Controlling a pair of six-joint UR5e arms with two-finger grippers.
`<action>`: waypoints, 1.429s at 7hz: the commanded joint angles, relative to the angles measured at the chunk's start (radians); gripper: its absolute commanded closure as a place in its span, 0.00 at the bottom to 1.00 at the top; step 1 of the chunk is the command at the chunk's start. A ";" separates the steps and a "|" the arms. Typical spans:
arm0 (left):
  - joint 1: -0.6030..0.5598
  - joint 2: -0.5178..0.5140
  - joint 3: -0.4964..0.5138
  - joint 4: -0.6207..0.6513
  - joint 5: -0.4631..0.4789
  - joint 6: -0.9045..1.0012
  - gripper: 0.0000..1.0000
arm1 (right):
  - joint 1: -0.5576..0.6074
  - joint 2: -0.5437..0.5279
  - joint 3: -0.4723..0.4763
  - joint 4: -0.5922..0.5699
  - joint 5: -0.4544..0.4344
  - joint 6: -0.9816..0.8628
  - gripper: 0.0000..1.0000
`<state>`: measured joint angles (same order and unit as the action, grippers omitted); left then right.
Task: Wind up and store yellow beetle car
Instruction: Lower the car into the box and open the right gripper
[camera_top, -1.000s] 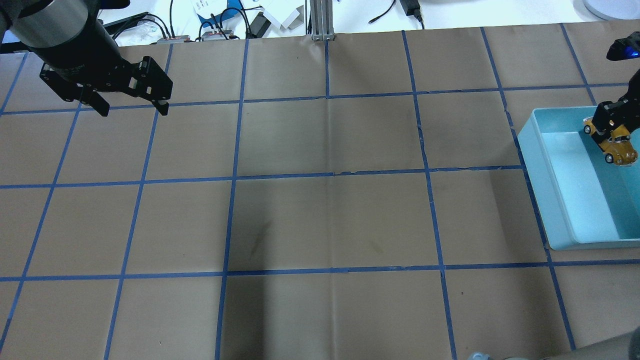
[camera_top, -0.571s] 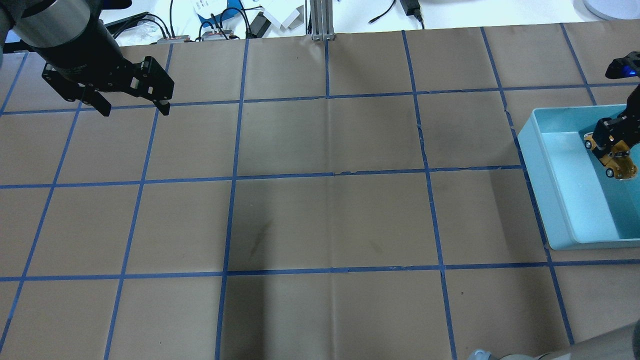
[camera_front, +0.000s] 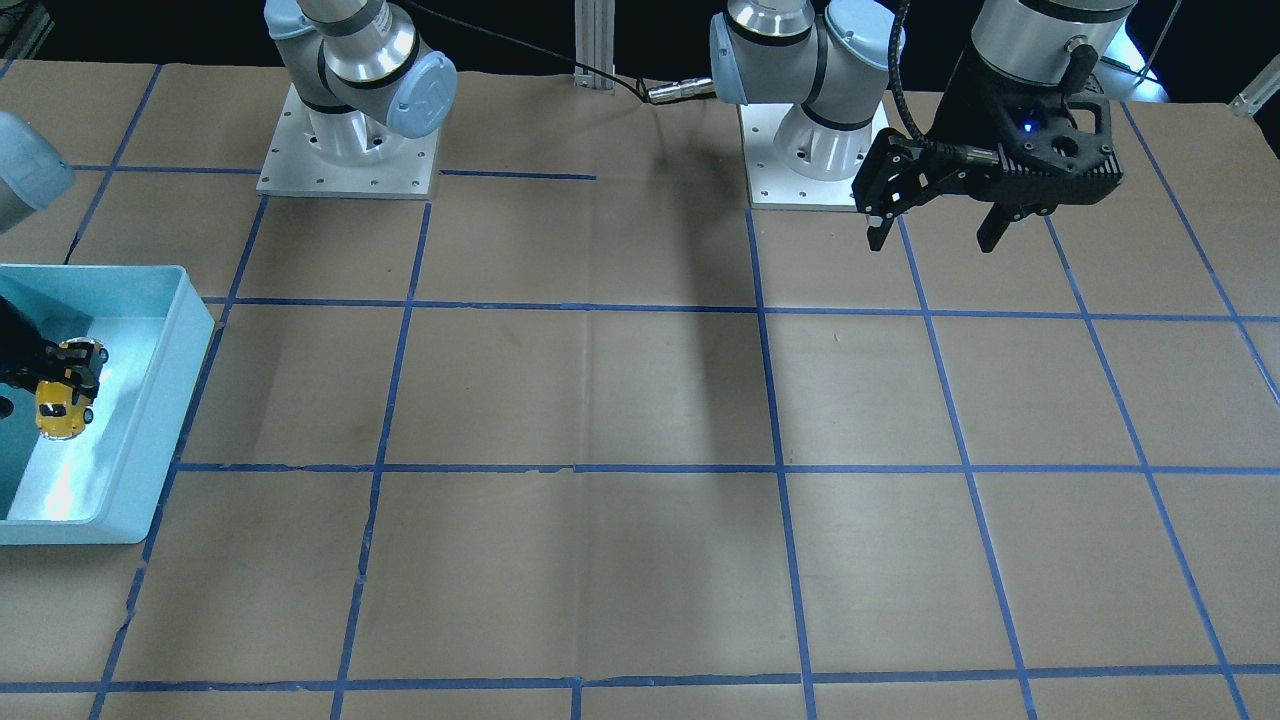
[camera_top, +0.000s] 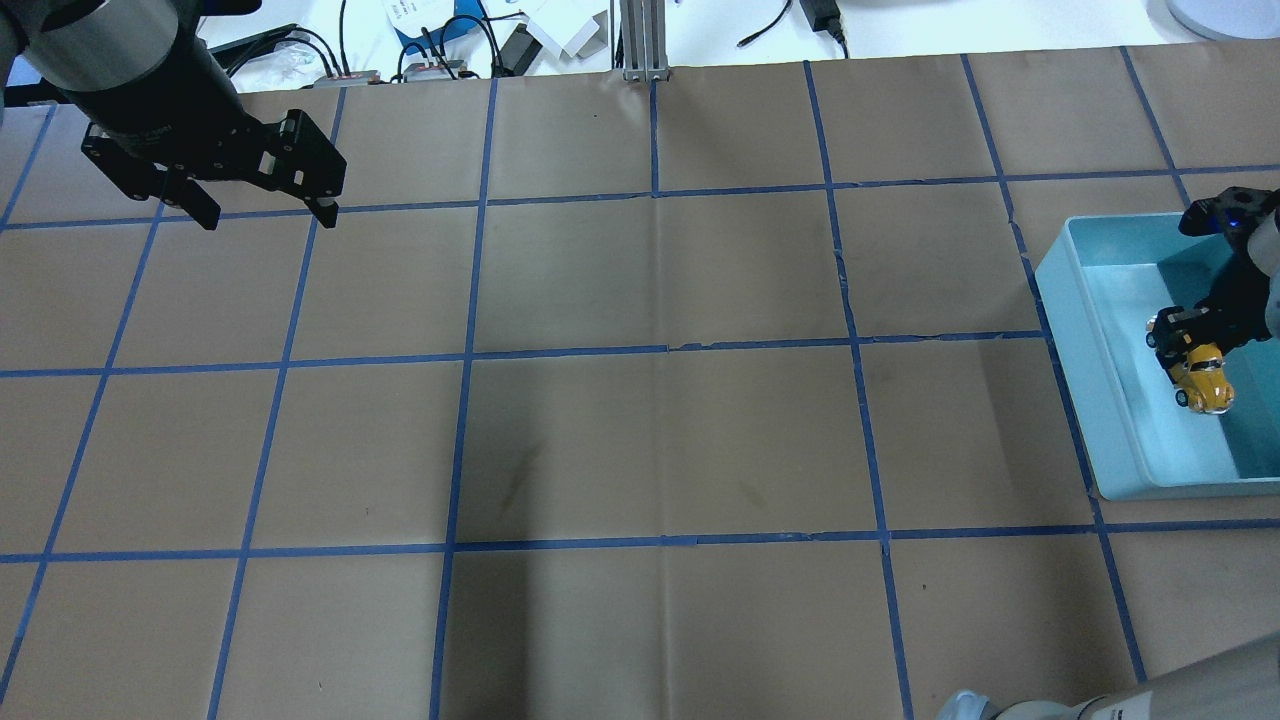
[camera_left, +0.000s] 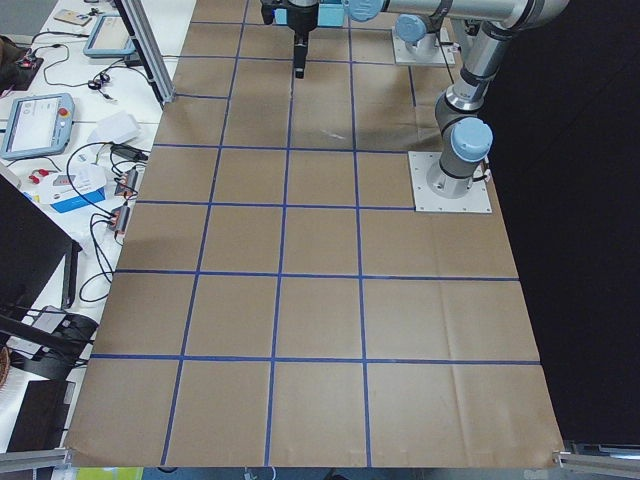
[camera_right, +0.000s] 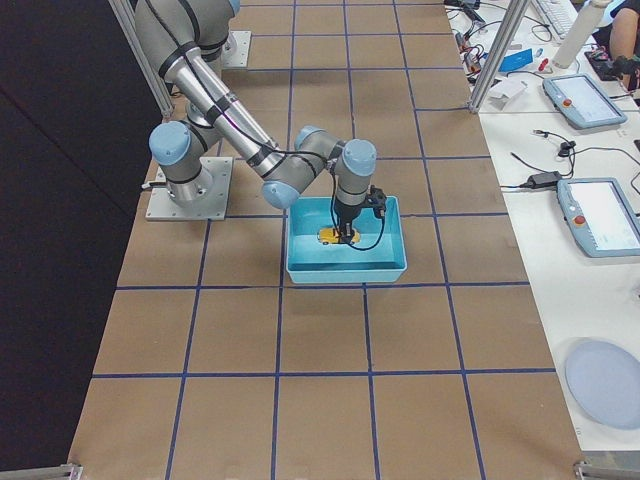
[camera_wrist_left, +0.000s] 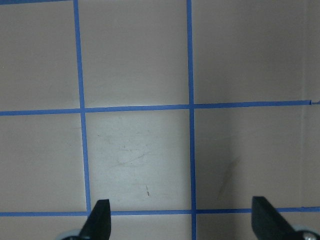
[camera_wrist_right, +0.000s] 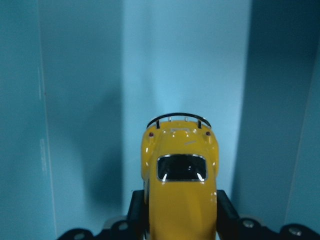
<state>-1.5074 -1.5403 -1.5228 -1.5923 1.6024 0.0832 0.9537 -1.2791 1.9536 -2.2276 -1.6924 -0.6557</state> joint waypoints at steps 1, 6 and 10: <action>-0.008 -0.004 -0.005 -0.002 0.004 0.001 0.00 | -0.016 0.017 0.021 -0.012 -0.009 0.027 0.99; -0.004 -0.003 0.001 -0.009 0.004 0.001 0.00 | -0.021 0.035 0.011 0.002 -0.015 0.025 0.00; 0.003 -0.004 0.009 -0.009 0.005 0.001 0.00 | -0.018 -0.041 -0.137 0.292 -0.036 0.037 0.00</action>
<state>-1.5063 -1.5458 -1.5153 -1.6010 1.6053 0.0842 0.9340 -1.2793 1.8802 -2.0820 -1.7260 -0.6201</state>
